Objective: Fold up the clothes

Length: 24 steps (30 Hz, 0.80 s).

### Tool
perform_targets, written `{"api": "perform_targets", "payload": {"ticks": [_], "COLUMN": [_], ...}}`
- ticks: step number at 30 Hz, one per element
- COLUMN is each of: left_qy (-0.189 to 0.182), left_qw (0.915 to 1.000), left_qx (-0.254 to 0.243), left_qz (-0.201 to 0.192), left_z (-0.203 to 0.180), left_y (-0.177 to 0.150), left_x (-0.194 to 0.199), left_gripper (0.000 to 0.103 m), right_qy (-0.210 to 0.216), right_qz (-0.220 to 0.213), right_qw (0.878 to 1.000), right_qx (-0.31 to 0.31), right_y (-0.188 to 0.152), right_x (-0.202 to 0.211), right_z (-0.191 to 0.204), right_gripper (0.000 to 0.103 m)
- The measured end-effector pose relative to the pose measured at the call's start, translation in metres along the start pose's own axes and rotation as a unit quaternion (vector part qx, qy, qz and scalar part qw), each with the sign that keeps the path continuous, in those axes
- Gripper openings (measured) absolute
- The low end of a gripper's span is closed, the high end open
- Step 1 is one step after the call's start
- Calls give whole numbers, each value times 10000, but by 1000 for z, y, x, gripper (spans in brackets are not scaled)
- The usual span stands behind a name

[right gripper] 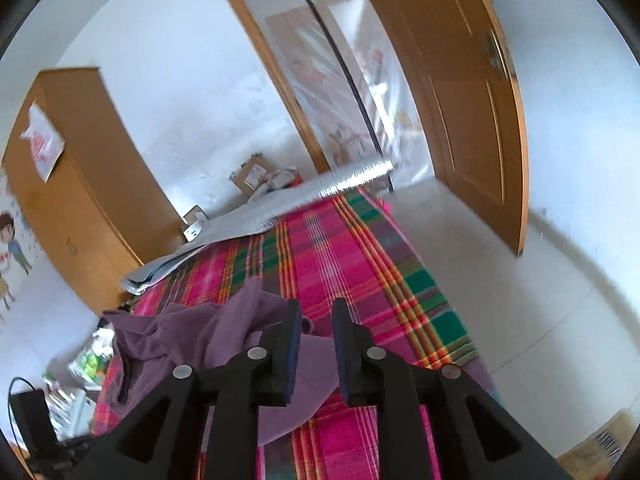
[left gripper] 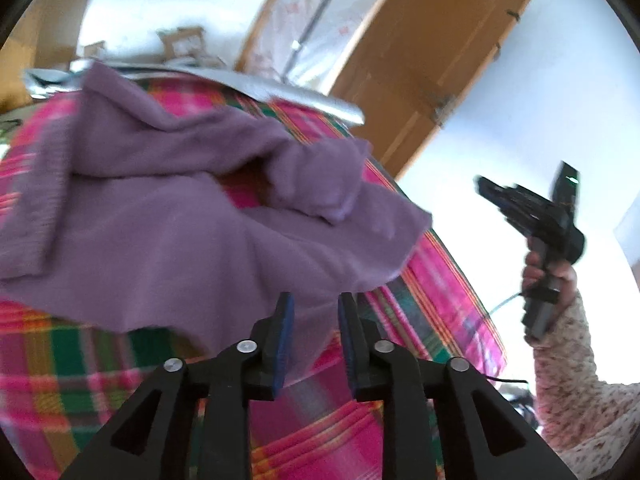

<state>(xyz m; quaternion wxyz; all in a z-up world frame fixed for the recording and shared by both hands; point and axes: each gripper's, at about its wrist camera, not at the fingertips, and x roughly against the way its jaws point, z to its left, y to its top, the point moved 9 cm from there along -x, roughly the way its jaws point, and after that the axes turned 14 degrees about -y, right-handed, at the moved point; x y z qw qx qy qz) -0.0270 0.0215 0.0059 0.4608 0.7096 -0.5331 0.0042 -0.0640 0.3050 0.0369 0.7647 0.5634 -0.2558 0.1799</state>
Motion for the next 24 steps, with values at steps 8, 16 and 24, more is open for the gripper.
{"api": "perform_targets", "payload": {"ticks": [8, 16, 24], "left_qy": [1038, 1765, 2085], "left_qw": [9898, 9758, 9719], "left_qx": [657, 1081, 903], "left_qz": [-725, -704, -609], "left_z": [63, 121, 156], "left_y": [-24, -49, -32], "left_x": [86, 121, 120], "left_gripper": [29, 29, 29], "right_qy": [759, 1545, 1179], "right_qz": [257, 1160, 904], "right_qw": [9902, 9571, 9246], "right_qx": [1147, 2161, 3508], "right_y": [-33, -152, -211], "right_x": [48, 18, -3], "right_z": [99, 217, 286], "right_gripper": [34, 34, 37]}}
